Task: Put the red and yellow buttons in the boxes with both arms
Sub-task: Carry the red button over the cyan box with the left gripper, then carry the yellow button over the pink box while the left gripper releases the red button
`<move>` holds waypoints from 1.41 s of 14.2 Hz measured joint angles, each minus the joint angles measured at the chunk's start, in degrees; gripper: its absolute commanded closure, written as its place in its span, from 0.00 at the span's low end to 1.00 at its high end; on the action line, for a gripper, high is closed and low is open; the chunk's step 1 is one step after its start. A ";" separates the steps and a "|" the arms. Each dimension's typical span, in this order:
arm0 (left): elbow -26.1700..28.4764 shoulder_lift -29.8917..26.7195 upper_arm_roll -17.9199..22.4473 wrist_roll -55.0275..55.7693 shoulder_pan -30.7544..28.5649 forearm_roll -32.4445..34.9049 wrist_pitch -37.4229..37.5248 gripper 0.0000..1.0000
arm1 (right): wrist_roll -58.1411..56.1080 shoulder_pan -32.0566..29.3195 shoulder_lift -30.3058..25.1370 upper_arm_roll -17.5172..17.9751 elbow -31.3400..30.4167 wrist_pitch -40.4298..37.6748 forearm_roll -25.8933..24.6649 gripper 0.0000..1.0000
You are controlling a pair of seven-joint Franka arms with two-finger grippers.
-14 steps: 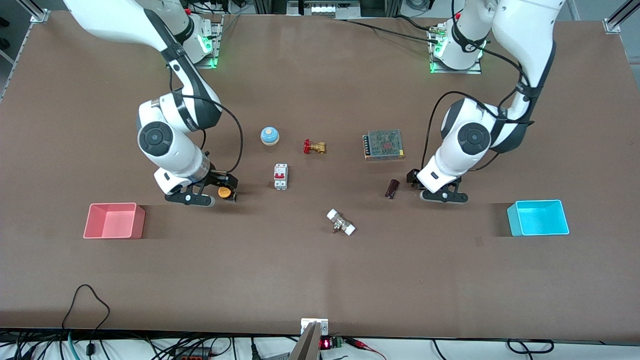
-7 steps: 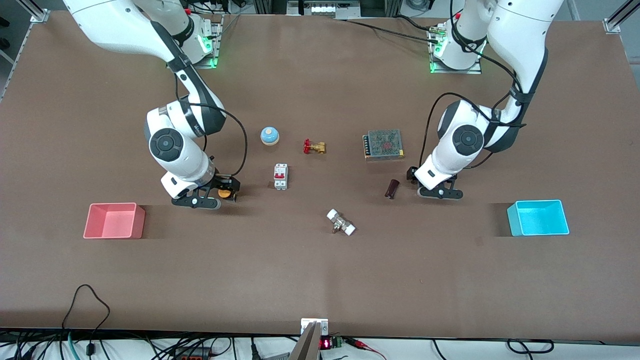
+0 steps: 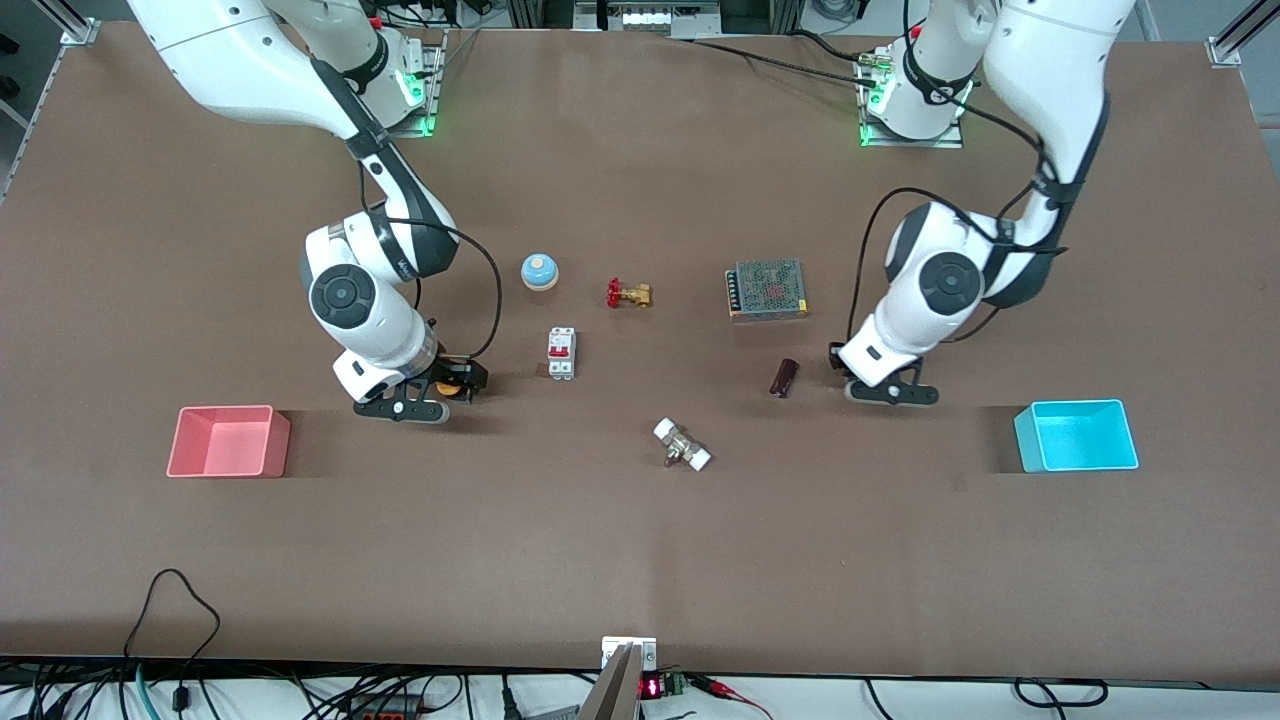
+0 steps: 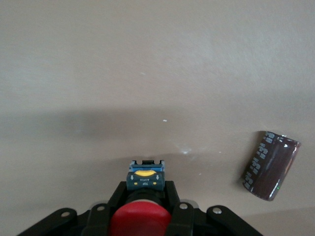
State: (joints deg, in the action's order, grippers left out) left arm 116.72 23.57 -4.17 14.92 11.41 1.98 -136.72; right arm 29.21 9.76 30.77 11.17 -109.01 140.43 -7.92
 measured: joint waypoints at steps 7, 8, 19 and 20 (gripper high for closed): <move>-19.70 -2.30 0.48 -1.52 -8.26 2.33 26.62 0.86 | -0.02 0.23 1.06 0.00 0.02 0.33 -0.04 0.13; -20.38 -2.02 0.56 -2.45 -9.93 3.72 26.74 0.86 | -0.01 0.23 1.17 0.00 0.02 0.41 -0.05 0.16; -28.70 11.40 0.95 -17.93 -25.67 5.09 19.48 0.84 | -0.09 0.26 1.43 0.02 0.12 1.38 -1.14 0.87; -28.73 12.03 0.96 -18.30 -25.95 5.09 18.88 0.84 | -0.21 0.25 1.43 0.02 0.17 1.41 -1.18 0.88</move>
State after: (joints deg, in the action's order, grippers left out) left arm 87.99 35.60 -3.21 -3.38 -14.54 7.07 -117.84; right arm 28.99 10.02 32.20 11.19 -108.84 141.84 -9.10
